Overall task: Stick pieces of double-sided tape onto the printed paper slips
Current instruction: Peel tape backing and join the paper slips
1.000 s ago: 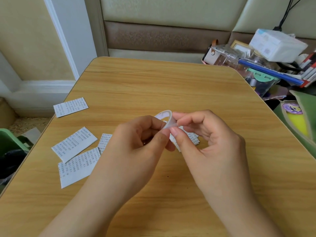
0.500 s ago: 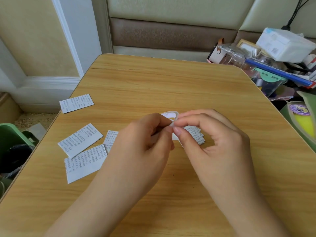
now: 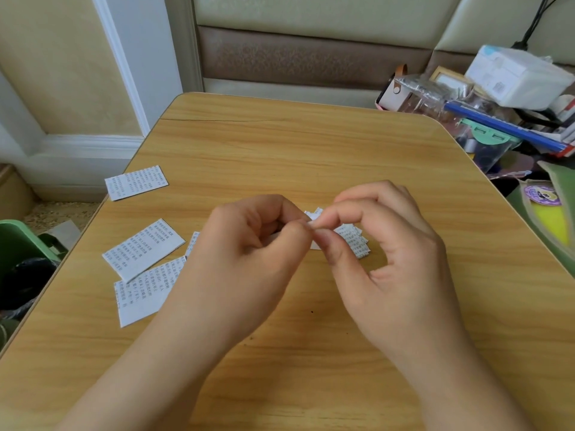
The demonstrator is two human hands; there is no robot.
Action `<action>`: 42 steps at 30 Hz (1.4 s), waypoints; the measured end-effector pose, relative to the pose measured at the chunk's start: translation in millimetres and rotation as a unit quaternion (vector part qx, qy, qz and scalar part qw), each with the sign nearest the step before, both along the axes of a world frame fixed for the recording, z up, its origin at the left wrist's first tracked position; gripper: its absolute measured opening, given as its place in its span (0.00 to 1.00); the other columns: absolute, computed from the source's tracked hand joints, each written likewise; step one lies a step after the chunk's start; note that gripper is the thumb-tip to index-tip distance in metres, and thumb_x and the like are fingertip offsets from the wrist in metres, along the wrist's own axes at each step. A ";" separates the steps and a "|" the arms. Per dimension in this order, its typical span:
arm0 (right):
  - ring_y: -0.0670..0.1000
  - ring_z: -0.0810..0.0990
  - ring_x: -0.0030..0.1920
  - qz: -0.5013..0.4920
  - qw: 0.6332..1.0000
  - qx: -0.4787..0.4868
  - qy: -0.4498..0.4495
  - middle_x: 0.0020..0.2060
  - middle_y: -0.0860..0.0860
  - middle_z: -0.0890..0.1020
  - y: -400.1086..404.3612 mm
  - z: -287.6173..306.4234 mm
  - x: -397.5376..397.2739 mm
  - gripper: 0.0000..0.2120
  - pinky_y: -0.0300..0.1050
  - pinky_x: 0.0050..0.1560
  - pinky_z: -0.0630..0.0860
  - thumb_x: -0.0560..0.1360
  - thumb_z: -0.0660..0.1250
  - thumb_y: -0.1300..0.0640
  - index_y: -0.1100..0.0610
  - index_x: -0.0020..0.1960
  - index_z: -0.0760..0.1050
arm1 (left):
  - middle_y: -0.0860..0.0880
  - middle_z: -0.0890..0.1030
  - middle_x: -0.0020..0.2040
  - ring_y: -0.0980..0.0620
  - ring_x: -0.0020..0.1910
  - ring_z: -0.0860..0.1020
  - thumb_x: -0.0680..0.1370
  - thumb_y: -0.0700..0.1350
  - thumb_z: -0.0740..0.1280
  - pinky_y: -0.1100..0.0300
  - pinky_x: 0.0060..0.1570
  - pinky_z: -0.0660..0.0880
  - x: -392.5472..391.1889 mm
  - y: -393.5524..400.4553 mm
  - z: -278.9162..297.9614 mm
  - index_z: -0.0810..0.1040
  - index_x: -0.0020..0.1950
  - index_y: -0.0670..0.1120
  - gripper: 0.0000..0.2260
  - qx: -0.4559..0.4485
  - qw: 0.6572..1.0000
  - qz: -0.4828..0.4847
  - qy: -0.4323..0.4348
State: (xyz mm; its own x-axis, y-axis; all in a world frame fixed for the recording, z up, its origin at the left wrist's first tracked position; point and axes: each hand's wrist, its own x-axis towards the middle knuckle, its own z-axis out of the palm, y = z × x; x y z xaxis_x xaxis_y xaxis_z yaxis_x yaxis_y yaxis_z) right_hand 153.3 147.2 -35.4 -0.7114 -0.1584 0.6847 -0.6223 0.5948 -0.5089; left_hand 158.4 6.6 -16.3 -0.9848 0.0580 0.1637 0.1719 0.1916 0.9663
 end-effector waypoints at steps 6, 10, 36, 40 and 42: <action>0.48 0.72 0.50 0.009 0.999 0.042 -0.001 0.46 0.44 0.73 1.5 -3.1 -2.9 0.04 0.39 0.54 0.69 0.76 0.64 0.59 0.57 0.45 0.76 | 0.48 0.68 0.26 0.57 0.22 0.61 0.72 0.49 0.66 0.69 0.21 0.58 -2.0 -1.3 -4.1 0.78 0.35 0.44 0.11 0.011 0.999 -0.029 -0.009; 0.49 0.73 0.53 0.071 0.997 -0.008 -0.034 0.46 0.43 0.74 10.8 2.9 -3.6 0.03 0.41 0.57 0.67 0.77 0.62 0.57 0.52 0.45 0.73 | 0.54 0.69 0.25 0.55 0.26 0.61 0.70 0.49 0.63 0.62 0.27 0.58 -8.0 -4.8 -6.3 0.79 0.32 0.50 0.09 0.110 0.993 0.007 -0.041; 0.43 0.68 0.42 0.261 0.829 -0.373 -0.326 0.39 0.43 0.71 8.3 5.9 1.9 0.21 0.37 0.52 0.67 0.67 0.66 0.48 0.47 0.60 0.80 | 0.51 0.69 0.34 0.57 0.33 0.70 0.63 0.45 0.67 0.59 0.40 0.66 -6.5 -5.4 -3.2 0.85 0.49 0.43 0.17 0.389 0.902 -0.146 -0.118; 0.43 0.69 0.45 0.191 0.898 -0.282 -0.278 0.38 0.41 0.72 9.9 8.0 3.4 0.18 0.46 0.60 0.62 0.71 0.58 0.49 0.39 0.56 0.80 | 0.51 0.71 0.35 0.56 0.33 0.70 0.58 0.44 0.75 0.60 0.39 0.69 -7.7 -8.4 -6.8 0.84 0.51 0.40 0.22 0.418 0.880 -0.172 -0.144; 0.43 0.69 0.45 0.168 0.918 -0.247 -0.260 0.39 0.43 0.70 11.1 9.4 3.8 0.18 0.40 0.59 0.63 0.73 0.59 0.52 0.37 0.56 0.80 | 0.52 0.73 0.35 0.56 0.33 0.70 0.57 0.47 0.77 0.60 0.38 0.70 -7.8 -9.0 -8.5 0.83 0.51 0.39 0.25 0.431 0.872 -0.177 -0.152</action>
